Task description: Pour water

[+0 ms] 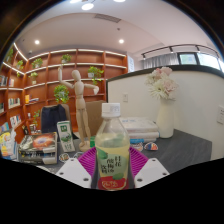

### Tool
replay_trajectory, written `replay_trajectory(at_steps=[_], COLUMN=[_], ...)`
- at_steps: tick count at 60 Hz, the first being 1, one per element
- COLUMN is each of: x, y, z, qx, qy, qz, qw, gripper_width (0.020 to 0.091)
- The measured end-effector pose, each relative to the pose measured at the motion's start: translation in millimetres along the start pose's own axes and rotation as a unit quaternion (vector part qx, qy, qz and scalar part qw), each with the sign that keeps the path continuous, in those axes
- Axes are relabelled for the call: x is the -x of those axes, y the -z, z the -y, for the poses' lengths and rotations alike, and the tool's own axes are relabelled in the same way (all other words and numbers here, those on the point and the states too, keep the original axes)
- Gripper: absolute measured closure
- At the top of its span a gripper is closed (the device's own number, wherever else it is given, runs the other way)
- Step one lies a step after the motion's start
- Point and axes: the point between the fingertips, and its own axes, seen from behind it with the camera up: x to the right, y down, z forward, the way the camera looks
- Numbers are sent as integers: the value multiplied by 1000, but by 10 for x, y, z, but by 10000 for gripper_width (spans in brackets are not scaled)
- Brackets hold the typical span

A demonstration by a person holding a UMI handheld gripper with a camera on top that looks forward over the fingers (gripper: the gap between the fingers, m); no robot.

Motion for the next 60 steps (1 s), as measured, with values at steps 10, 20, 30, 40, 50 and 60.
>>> replay_trajectory(at_steps=[10,20,30,40,50,60], x=[-4,24,75,25,46,113], y=[1,271,780,1514,2100,2485], z=[-54,-96,-242,-257,-233,-185], qx=[13,14,26,23,24,14], qy=[-24,-28,0,17,33,26], qz=[10,17,18,11,31,49], qw=[1000,999,999,1000,999,998], gripper_width=[464,295,277,267,267,267])
